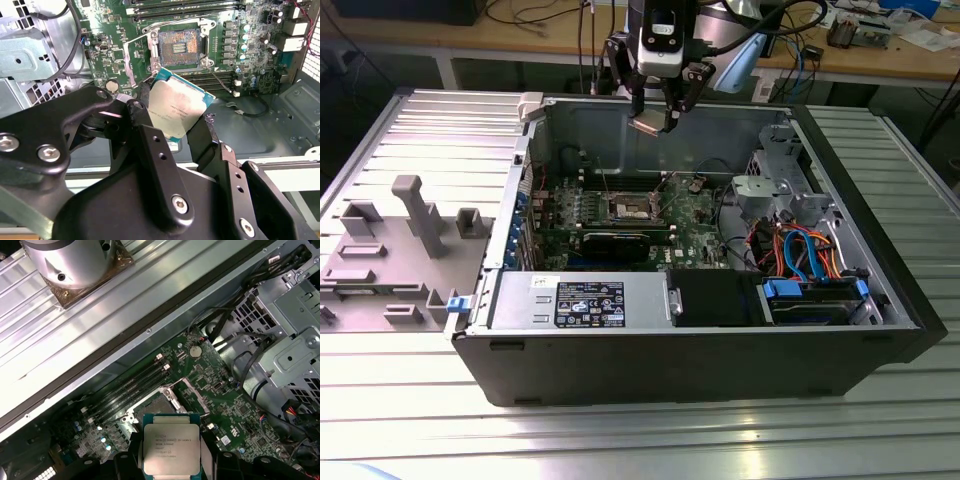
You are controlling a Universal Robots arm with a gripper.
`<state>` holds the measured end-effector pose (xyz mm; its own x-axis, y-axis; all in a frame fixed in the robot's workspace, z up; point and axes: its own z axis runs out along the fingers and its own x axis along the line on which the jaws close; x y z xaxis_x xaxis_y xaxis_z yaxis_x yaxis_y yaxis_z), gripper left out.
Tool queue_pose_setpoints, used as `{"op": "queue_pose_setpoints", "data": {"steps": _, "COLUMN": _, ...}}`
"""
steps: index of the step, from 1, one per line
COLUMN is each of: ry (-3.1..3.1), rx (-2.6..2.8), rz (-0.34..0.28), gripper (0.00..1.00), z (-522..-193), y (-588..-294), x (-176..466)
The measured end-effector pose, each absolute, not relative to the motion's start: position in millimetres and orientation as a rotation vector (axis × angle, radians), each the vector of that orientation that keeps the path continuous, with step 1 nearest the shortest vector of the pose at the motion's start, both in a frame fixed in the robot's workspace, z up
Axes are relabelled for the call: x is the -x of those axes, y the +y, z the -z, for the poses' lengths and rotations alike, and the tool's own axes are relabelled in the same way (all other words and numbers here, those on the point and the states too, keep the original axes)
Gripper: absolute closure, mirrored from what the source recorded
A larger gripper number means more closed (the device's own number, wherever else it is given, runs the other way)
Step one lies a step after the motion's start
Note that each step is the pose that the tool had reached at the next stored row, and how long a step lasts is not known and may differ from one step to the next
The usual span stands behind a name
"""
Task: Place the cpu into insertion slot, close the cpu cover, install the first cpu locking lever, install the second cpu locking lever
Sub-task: 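Place the cpu into insertion slot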
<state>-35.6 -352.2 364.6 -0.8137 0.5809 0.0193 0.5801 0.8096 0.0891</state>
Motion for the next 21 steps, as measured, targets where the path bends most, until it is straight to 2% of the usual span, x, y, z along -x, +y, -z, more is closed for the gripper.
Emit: {"op": "queue_pose_setpoints", "data": {"steps": 21, "ry": 2.973, "rx": -0.976, "rz": -0.142, "gripper": 0.46, "z": -364.6, "y": -352.2, "x": 35.6}}
